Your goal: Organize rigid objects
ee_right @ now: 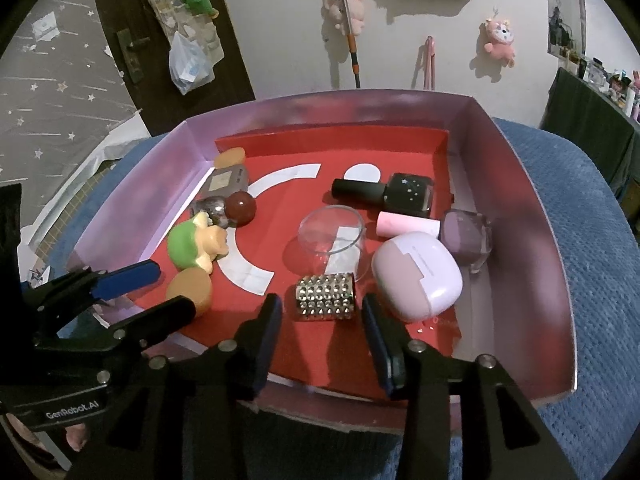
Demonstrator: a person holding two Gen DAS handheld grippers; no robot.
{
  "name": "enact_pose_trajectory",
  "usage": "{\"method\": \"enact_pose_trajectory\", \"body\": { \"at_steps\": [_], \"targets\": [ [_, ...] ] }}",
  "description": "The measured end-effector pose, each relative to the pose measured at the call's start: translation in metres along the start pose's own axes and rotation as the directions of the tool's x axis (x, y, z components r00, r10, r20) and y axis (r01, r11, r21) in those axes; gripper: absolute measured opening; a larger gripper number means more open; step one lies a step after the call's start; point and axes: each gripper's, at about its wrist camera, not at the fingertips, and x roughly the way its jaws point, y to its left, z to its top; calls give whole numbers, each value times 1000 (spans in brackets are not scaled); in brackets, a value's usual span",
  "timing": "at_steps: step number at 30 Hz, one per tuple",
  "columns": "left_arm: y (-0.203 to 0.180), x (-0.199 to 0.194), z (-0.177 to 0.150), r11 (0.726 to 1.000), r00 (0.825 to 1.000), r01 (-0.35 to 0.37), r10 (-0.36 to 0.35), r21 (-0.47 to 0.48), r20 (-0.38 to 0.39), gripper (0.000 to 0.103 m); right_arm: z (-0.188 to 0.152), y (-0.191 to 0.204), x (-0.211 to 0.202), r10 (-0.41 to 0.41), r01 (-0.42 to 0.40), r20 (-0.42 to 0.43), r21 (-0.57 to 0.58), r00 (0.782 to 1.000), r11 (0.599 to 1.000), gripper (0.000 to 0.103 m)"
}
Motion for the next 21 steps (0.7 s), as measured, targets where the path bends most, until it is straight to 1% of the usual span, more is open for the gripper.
{"method": "enact_pose_trajectory", "body": {
  "at_steps": [2, 4, 5, 6, 9, 11, 12, 15, 18, 20, 21],
  "targets": [
    [0, -4, -1, 1000, 1000, 0, 0, 0, 9, 59, -1, 1, -4, 1, -1, 9, 0, 1000, 1000, 51],
    [-1, -8, -2, 1000, 1000, -3, 3, -1, 18, 64, -2, 2, -7, 0, 0, 19, 0, 1000, 1000, 52],
    [-1, -10, -2, 1000, 1000, -5, 5, -2, 24, 68, -3, 2, -10, -1, 1, 26, 1, 1000, 1000, 53],
    [0, -12, -2, 1000, 999, -8, 8, -4, 31, 70, -3, 2, -12, -4, 4, 33, 1, 999, 1000, 55],
    [0, -19, -4, 1000, 999, -14, 14, -8, 49, 70, -5, 3, -20, -8, 8, 58, 9, 998, 1000, 57],
    [0, -22, -6, 1000, 998, -19, 20, -13, 57, 70, -7, 2, -26, -8, 6, 75, 20, 997, 1000, 61],
    [1, -24, -7, 1000, 998, -24, 25, -15, 62, 73, -7, 3, -28, -10, 8, 82, 22, 997, 1000, 66],
    [1, -28, -10, 999, 996, -35, 37, -23, 78, 79, -12, 5, -37, -19, 16, 113, 28, 993, 999, 69],
    [3, -31, -14, 998, 994, -48, 51, -29, 99, 81, -16, 7, -44, -33, 28, 144, 35, 989, 999, 77],
    [4, -33, -16, 998, 992, -53, 56, -37, 111, 92, -21, 10, -49, -62, 56, 174, 36, 983, 998, 79],
    [4, -33, -18, 998, 991, -54, 58, -41, 118, 95, -23, 11, -50, -74, 69, 184, 35, 980, 997, 80]
  ]
}}
